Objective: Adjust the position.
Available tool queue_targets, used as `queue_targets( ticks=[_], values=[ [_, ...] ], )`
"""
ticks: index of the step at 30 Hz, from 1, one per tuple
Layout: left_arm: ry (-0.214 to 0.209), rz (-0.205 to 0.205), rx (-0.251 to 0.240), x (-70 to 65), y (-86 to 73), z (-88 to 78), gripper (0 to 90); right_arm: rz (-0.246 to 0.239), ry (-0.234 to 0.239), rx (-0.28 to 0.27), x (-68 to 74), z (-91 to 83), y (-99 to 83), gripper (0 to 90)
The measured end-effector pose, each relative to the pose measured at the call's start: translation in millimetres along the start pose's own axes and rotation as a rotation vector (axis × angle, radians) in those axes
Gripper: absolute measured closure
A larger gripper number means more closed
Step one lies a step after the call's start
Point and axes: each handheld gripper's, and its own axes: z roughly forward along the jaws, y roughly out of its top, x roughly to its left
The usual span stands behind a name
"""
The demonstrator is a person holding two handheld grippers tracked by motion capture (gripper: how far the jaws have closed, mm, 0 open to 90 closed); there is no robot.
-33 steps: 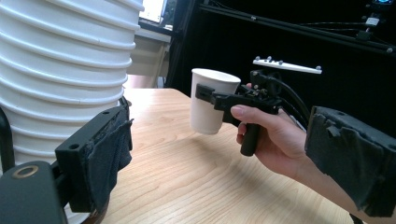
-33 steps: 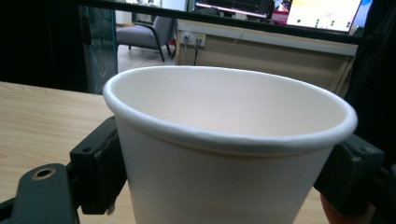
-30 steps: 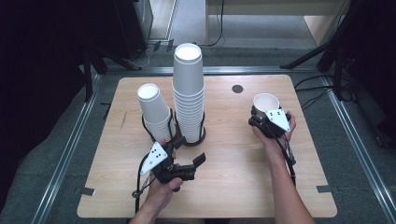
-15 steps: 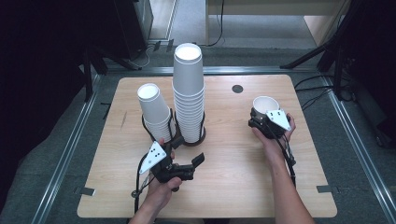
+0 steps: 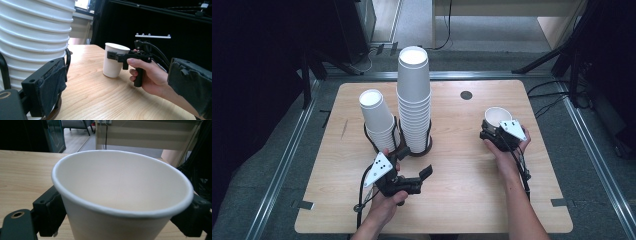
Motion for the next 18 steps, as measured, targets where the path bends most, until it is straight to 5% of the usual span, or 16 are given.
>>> queue_targets(
  ticks=[11,18],
  values=[
    [0.012,-0.004,0.002,1.5,-0.1,-0.2,2.6,-0.008,0.018,0.027,-0.7,-4.9,-2.9,9.6],
    [0.018,0.0,0.004,1.4,-0.5,0.0,2.6,0.004,0.019,0.045,-1.0,-11.0,-3.7,0.0]
  ],
)
